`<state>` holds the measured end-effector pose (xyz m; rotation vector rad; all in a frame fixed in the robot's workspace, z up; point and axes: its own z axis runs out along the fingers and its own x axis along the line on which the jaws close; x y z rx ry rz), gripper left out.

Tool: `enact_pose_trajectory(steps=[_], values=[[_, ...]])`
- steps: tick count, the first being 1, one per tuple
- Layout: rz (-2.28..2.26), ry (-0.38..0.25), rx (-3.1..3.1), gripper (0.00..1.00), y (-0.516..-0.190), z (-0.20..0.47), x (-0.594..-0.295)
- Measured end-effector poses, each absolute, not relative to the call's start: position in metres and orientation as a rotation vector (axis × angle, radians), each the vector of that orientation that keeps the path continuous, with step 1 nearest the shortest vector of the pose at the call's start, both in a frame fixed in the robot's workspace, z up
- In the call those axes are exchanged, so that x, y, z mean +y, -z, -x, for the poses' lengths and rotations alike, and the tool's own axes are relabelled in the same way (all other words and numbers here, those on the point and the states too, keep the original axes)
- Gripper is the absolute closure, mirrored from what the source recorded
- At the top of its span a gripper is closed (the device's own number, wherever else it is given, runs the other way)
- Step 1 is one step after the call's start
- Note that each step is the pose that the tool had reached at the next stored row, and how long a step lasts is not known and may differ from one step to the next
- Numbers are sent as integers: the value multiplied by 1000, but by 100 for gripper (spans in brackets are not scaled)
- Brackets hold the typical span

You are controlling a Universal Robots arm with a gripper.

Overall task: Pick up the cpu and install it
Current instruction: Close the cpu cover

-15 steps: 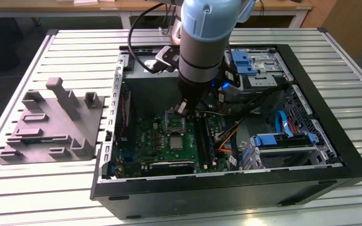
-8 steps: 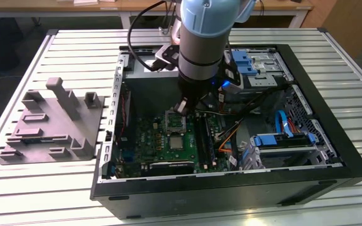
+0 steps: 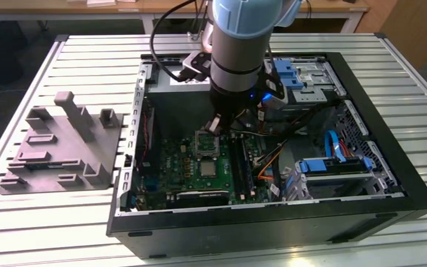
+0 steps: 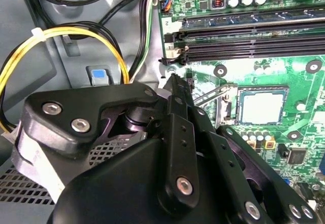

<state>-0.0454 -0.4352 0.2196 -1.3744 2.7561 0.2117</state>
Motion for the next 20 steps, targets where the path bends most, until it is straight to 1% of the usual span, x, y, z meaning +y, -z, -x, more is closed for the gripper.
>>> enact_pose_trajectory(steps=[15,20], values=[[1399,-153,2770,89,-227,46,-433],[1417,-144,2765,89,-229,46,-432]])
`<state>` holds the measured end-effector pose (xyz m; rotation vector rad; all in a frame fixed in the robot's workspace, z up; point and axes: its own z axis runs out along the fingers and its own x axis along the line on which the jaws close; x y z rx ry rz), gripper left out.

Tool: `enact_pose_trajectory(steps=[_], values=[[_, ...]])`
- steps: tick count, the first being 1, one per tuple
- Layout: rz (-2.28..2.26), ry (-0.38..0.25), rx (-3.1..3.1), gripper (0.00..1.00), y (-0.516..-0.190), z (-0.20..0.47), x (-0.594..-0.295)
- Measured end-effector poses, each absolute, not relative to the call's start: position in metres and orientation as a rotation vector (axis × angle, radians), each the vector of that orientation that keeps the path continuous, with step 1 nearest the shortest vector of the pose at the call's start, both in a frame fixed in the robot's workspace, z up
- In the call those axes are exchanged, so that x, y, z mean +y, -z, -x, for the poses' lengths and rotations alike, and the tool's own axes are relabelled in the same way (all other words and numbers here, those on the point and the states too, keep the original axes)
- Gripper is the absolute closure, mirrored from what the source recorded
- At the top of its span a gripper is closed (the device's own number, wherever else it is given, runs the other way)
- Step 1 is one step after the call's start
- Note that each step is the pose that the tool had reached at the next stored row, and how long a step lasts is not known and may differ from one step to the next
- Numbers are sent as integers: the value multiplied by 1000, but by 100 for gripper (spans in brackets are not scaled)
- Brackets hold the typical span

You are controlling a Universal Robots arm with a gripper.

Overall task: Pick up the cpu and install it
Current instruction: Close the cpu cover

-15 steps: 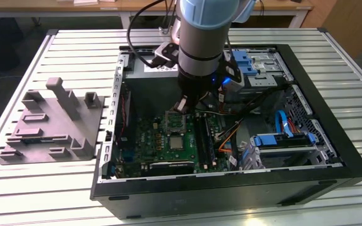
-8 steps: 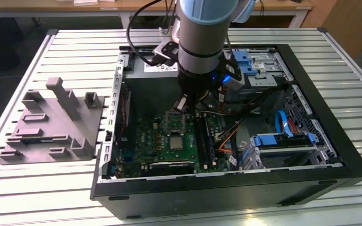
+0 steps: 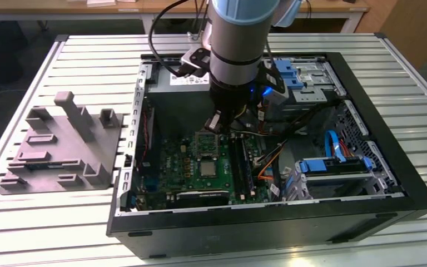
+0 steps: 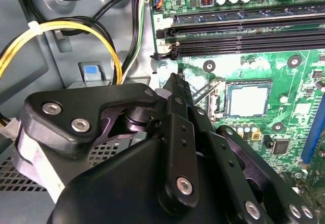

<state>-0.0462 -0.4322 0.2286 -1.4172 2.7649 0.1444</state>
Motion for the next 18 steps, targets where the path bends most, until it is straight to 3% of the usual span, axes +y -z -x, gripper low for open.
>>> enact_pose_trajectory(steps=[18], values=[[1459,-145,2745,89,-230,47,-434]])
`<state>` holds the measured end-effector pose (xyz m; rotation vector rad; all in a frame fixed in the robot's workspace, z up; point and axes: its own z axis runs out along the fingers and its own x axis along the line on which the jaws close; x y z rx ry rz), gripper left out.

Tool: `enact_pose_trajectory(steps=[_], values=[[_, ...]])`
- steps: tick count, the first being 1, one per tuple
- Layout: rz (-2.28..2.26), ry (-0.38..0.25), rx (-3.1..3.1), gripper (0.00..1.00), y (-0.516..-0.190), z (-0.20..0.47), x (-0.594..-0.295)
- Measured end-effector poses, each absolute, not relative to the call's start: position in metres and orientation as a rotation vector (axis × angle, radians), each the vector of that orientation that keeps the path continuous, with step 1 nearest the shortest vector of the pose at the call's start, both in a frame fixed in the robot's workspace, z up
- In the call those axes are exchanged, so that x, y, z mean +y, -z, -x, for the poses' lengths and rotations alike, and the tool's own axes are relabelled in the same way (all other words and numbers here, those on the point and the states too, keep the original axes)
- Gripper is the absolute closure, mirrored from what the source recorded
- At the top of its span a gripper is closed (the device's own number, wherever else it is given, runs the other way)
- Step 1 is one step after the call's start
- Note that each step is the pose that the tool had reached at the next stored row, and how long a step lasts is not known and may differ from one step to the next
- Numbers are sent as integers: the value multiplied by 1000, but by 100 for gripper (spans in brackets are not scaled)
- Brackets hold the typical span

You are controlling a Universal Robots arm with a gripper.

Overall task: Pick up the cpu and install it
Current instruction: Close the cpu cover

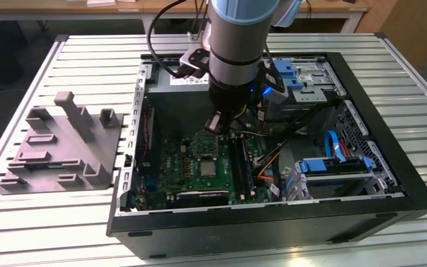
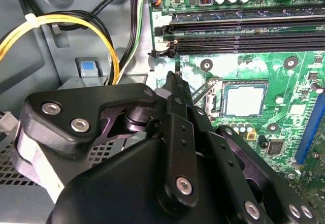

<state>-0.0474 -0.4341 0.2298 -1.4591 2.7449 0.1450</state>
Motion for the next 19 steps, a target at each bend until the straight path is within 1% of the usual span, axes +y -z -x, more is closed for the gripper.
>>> enact_pose_trajectory(steps=[19], values=[[1522,-146,2713,89,-235,50,-434]])
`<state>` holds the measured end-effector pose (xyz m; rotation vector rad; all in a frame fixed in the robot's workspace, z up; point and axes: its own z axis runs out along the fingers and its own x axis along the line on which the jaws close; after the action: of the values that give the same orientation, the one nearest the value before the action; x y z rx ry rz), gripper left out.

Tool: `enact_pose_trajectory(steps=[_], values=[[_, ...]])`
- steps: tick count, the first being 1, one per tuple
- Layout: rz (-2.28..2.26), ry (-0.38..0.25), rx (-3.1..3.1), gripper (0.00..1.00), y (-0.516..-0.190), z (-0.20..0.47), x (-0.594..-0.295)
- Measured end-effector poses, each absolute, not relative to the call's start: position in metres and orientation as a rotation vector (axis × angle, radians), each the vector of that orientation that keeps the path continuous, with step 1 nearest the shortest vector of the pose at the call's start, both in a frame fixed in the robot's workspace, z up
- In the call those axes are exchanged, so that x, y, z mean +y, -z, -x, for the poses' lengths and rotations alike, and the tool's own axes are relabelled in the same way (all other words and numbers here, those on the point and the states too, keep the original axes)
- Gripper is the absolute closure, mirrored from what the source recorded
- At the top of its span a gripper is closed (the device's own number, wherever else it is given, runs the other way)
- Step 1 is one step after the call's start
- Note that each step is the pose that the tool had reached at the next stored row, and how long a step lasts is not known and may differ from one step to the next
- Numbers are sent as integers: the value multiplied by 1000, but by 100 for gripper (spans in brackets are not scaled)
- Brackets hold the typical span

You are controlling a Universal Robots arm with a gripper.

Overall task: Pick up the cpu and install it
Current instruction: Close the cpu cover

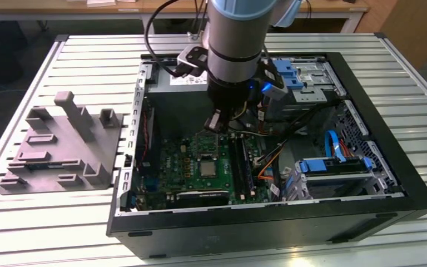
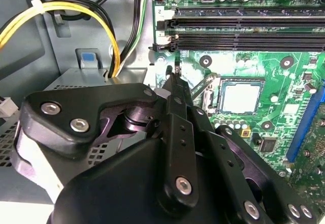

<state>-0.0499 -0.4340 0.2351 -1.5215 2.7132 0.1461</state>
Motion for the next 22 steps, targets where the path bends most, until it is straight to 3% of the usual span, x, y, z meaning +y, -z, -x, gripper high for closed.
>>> enact_pose_trajectory(steps=[22], values=[[1542,-157,2714,89,-242,50,-434]])
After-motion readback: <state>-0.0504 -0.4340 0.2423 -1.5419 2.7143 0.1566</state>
